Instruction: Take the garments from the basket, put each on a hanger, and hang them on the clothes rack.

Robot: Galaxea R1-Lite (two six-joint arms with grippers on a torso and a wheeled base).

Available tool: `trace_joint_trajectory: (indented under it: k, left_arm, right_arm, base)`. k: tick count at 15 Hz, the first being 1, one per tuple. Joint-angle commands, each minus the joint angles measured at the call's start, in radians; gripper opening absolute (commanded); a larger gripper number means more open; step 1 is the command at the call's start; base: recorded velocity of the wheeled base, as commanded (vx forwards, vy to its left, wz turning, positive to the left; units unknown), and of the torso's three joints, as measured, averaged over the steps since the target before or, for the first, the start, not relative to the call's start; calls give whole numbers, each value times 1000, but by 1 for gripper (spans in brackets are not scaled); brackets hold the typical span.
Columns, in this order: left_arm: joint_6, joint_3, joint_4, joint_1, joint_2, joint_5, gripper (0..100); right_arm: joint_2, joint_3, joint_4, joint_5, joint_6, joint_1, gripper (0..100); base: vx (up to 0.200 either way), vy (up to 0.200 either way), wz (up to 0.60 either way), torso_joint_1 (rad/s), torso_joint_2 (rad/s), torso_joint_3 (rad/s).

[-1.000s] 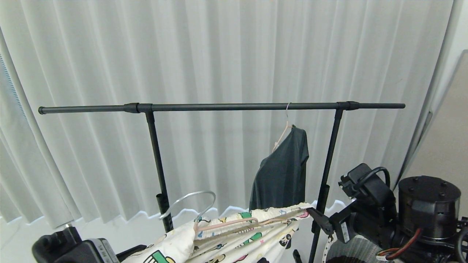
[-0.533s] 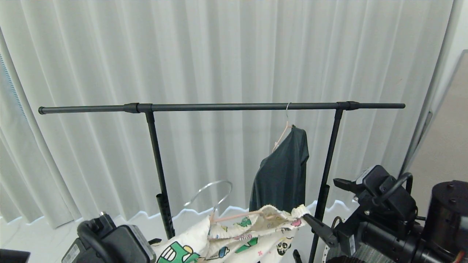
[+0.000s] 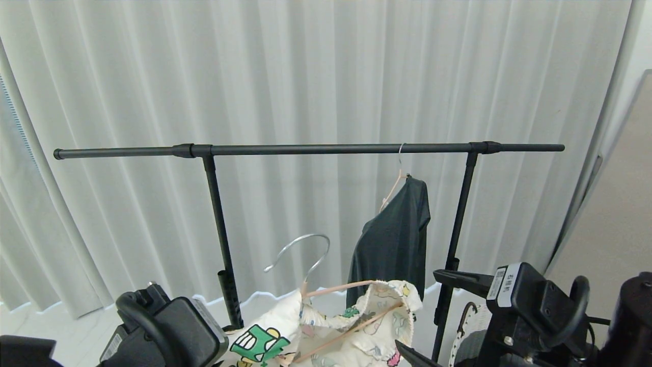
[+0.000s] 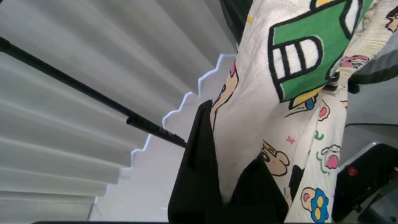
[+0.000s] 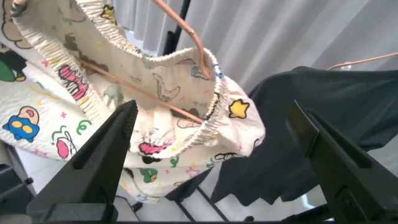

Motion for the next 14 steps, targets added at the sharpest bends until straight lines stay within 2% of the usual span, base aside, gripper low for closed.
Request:
trace_joint_trajectory:
  k: [1, 3, 4, 7, 10, 14]
  left_arm:
    - [1, -4, -1, 8, -1, 2, 0]
    - [1, 1, 1, 47, 1, 2, 0]
    - [1, -1, -1, 47, 2, 0, 0]
    - [1, 4, -47, 19, 10, -18, 0]
    - [8, 19, -54, -35, 10, -162, 0]
    - [17, 20, -77, -125, 30, -225, 0]
  right_arm:
    - [-40, 2, 40, 1, -6, 0, 100]
    - [-195, -4, 270, 22, -16, 3, 100]
    - [-268, -9, 369, 62, -16, 4, 100]
    - [-397, -49, 585, 116, -16, 3, 100]
    - [-365, -93, 612, 189, -29, 1, 100]
    - [-204, -216, 614, 343, -136, 3, 100]
  base:
    - [0, 0, 0, 0, 0, 0]
    - [0, 0, 0, 0, 0, 0]
    - [0, 0, 0, 0, 0, 0]
    - [0, 0, 0, 0, 0, 0]
    - [0, 0, 0, 0, 0, 0]
    - [0, 0, 0, 0, 0, 0]
